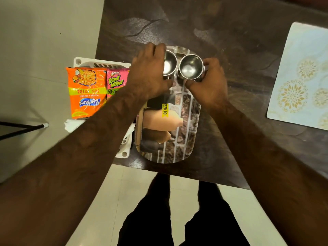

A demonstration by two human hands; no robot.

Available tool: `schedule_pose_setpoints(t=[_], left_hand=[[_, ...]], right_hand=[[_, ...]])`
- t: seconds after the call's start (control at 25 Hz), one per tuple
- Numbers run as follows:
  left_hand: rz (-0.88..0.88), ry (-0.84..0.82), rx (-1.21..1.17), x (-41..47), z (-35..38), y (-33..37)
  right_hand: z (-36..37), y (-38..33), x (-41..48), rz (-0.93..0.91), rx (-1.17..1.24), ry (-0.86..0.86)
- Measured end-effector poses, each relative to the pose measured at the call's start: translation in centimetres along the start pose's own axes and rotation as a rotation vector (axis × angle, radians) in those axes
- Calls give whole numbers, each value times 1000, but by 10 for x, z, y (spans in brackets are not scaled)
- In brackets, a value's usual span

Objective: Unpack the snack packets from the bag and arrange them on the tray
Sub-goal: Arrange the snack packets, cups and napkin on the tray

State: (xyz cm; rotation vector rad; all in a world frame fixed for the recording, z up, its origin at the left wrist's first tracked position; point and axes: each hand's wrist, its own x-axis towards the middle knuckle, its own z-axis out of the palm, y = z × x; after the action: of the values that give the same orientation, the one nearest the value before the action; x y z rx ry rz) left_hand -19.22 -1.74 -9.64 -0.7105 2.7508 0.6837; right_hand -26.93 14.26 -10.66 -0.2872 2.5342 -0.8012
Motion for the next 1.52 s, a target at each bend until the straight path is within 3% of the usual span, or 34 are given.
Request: schedule_pose_setpoints(t=[0.28,0.52,0.84,0.92,1.08,1.2,1.44,1.52], left_hand=[[60,-17,-104,13,-2,-1],[42,2,-155,14,1,-2],[72,-50,-272,5,-7,-7],[76,8,-301,-6,-18,-16],[-117,234,-300,-38,-39,-63],[-274,240,-308,-63,-46,-101],[-450,321,-252,-108,-42,-148],[-453,279,-292,-117,-37,-151]], right_hand=[[13,-5,5,126,76,44],[15,-4,5,106,75,61],[10,1,-4,112,144,-42],[5,5,-18,173,167,-34],[5,9,-59,267,81,-1],[20,9,-80,237,85,-94],[52,-22,-96,105,210,-348],[63,-39,-95,79,283,-390]])
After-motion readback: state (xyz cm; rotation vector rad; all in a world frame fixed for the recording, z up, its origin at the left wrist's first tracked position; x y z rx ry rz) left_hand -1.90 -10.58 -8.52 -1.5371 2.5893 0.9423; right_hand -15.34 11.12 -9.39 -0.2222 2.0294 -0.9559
